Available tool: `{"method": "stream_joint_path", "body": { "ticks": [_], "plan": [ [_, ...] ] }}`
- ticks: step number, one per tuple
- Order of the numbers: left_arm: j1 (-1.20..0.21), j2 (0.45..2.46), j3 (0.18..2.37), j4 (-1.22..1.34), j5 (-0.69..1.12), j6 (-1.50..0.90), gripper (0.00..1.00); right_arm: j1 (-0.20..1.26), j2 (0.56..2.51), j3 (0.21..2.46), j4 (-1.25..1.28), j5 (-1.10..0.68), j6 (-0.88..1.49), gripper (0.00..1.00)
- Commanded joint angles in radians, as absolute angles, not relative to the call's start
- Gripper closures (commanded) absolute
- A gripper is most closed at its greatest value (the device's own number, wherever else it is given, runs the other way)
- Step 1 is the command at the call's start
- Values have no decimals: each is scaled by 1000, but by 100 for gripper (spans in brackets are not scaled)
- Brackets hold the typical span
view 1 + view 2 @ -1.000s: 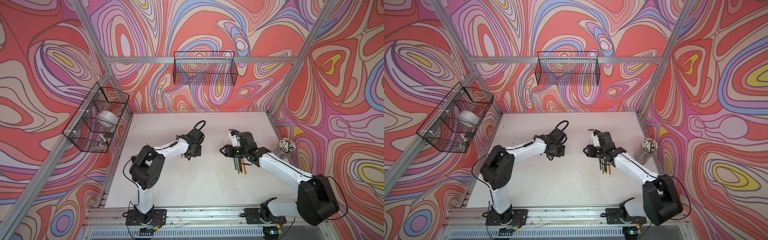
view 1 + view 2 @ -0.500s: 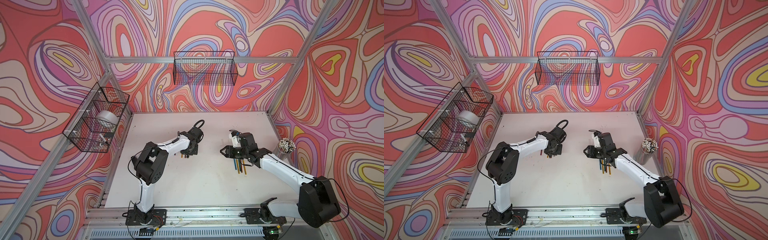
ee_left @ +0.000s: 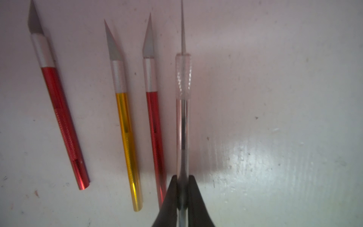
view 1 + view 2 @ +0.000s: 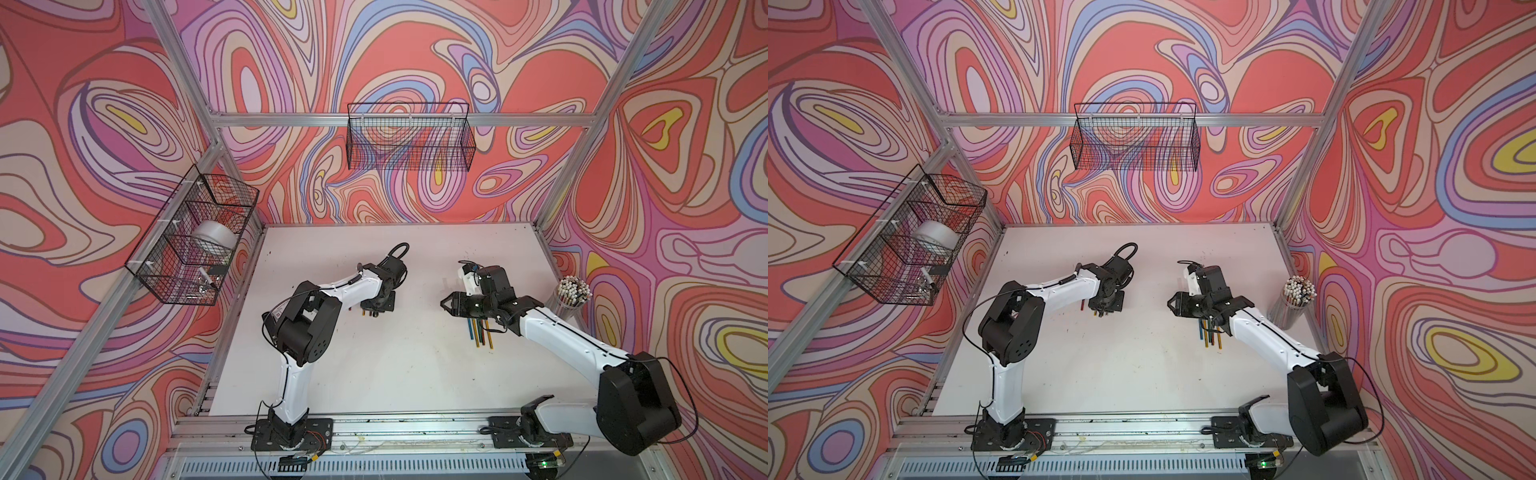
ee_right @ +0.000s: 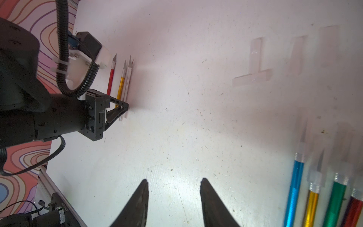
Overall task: Remove protective caps from carving knives
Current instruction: Place the carving knife at the center of the board.
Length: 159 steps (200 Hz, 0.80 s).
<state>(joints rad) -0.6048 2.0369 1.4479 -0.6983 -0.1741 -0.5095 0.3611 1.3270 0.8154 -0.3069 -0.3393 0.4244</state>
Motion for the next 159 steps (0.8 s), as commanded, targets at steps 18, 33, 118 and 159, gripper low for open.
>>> {"method": "stream_joint_path", "body": {
  "ticks": [18,33,118,159],
  "plan": [
    [-597,2067,1470,-729,-189,-500,85,360,1322,817,-312,-331,425,55],
    [-597,2069,1471,-729,-188,-500,83,360,1320,811,-308,-331,428,55],
    [-597,2066,1470,-727,-178,-504,81,360,1308,792,-308,-321,432,55],
    [-597,2054,1470,-726,-172,-508,81,359,1302,787,-310,-315,432,55]
  ]
}}
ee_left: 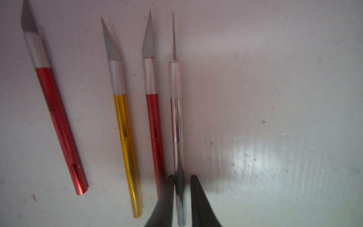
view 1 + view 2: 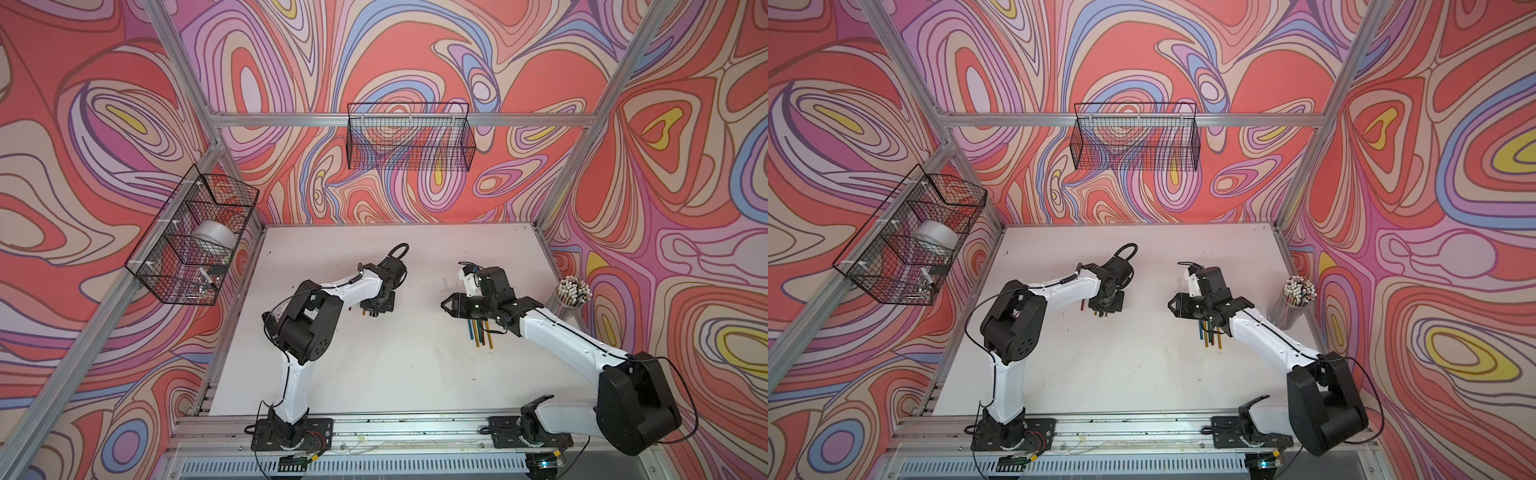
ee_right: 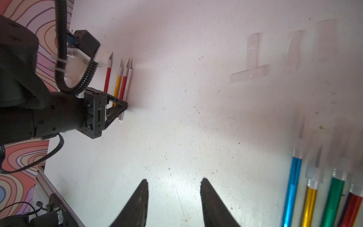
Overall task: Remove protective caps from carving knives
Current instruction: Place the carving knife at the center of the board, then pick up the carving knife from the center of the board.
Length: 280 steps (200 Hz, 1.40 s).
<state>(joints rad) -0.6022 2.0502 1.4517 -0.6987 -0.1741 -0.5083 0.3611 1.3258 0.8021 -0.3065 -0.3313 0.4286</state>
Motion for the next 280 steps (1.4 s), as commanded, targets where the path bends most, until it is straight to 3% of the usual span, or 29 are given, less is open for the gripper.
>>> {"method": "stream_joint_path", "body": {
  "ticks": [1,74,131,168,230,280],
  "plan": [
    [-597,2052,1471,-727,-173,-508,81,360,1302,787,-310,-315,432,55],
    [-597,1892,1464,-737,-99,-509,80,360,1268,764,-353,-247,445,54],
    [-597,1728,1314,-587,263,-480,78,360,1231,780,-459,-188,487,55],
    [-597,1622,1182,-423,485,-503,70,359,1232,793,-539,-116,525,62],
    [-598,1485,1063,-325,562,-553,52,359,1287,814,-608,-36,503,64],
    [-598,1378,978,-271,583,-544,50,352,1383,852,-616,1,476,66]
  ]
}}
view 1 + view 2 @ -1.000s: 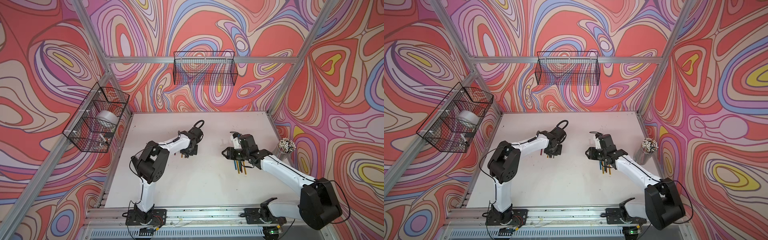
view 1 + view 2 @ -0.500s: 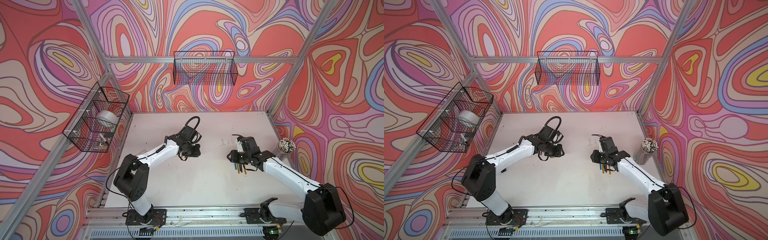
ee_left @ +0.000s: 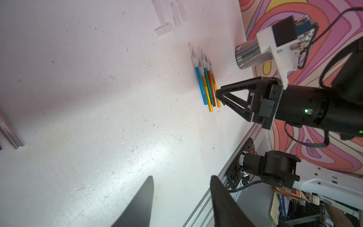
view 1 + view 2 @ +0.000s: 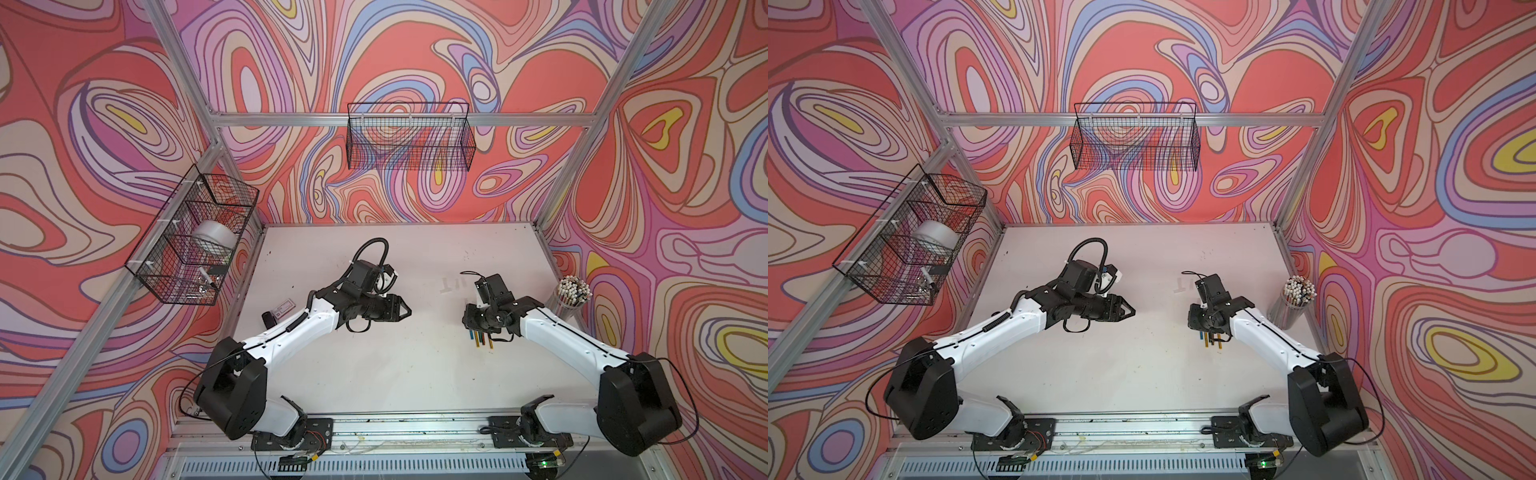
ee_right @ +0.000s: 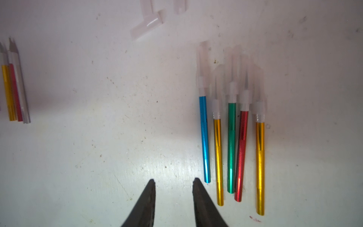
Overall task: Remove protective caps from carving knives
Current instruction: Pick up the carving knife from the center of the board.
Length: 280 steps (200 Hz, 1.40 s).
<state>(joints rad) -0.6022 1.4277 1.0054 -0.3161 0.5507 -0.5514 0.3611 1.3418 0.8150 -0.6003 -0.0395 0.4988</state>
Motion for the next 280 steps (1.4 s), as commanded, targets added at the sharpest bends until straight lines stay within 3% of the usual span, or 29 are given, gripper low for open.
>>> {"method": "stream_joint_path", "body": {
  "ticks": [1,55,125,179,280],
  "plan": [
    [-597,1377,977,-271,583,-542,50,351,1386,853,-615,0,476,66],
    [-597,1311,938,-247,589,-515,47,325,1471,869,-601,6,472,66],
    [-598,1204,912,-286,591,-465,24,272,1520,861,-570,-6,476,66],
    [-597,1114,891,-318,597,-430,0,254,1523,859,-560,-11,473,66],
    [-598,1067,876,-333,617,-406,0,231,1557,870,-558,-4,462,69]
  ]
}}
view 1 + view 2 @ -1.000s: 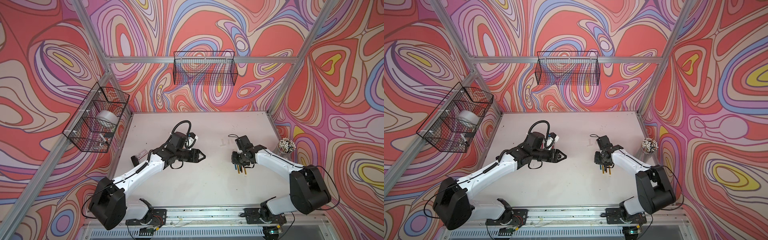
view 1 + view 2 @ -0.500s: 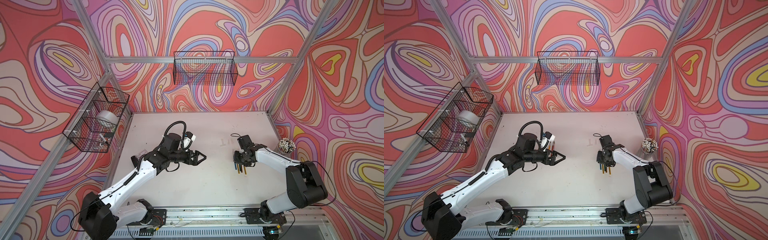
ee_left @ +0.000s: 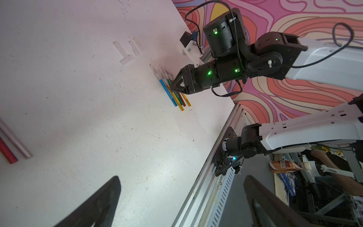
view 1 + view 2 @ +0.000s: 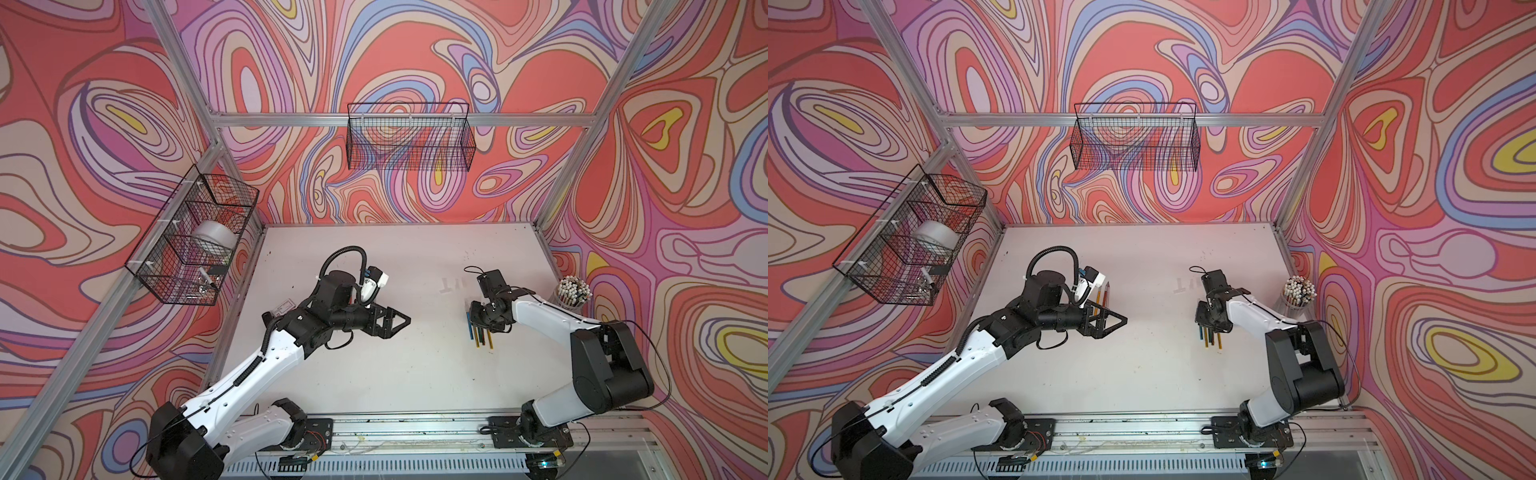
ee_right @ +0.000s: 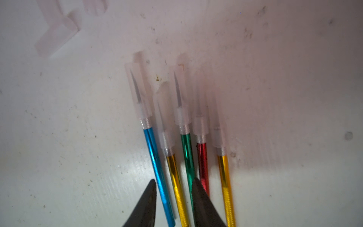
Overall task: Remove protective caps from carving knives
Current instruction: Pick up the carving knife from the center of the board.
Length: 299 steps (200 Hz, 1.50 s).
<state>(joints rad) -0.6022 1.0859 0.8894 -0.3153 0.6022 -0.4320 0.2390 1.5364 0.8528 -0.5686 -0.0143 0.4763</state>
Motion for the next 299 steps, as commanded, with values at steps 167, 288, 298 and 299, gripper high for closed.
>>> {"method": "stream_joint_path", "body": {
  "ticks": [167,288,298,299],
  "plan": [
    [-597,1080,873,-308,617,-414,2,230,1582,874,-545,-36,439,74],
    [-597,1112,847,-272,615,-432,4,231,1582,903,-554,-5,435,77],
    [-597,1112,845,-272,613,-432,4,231,1580,906,-554,-6,434,80],
    [-597,1112,845,-272,613,-432,4,231,1579,907,-554,-7,434,80]
  ]
}}
